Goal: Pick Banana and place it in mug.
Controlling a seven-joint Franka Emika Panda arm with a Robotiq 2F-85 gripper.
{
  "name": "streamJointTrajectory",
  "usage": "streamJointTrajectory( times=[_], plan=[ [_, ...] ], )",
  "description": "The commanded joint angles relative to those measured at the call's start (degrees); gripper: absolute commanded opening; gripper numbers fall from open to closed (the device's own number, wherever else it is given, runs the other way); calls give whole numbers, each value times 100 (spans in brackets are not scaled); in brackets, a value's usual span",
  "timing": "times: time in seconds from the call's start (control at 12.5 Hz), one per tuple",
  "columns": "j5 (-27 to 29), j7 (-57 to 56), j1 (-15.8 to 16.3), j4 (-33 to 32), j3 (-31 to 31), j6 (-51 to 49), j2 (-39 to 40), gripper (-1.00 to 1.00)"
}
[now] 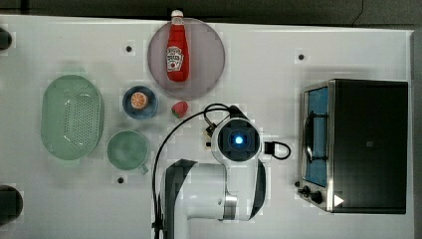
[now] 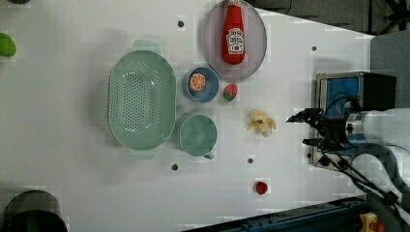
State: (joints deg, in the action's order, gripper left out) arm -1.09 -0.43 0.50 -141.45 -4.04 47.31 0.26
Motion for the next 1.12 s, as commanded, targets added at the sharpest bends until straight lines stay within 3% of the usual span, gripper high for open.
streamJointTrajectory(
  times=[0.08,0.88,0.96,1.12],
  plan=[
    [26,-293,-55,-69,18,610,384,100],
    [26,-293,-46,-75,80,2478,2078,100],
    [26,-293,-47,-76,101,2633,2142,93],
    [26,-292,-50,-88,120,2738,2175,45]
  ],
)
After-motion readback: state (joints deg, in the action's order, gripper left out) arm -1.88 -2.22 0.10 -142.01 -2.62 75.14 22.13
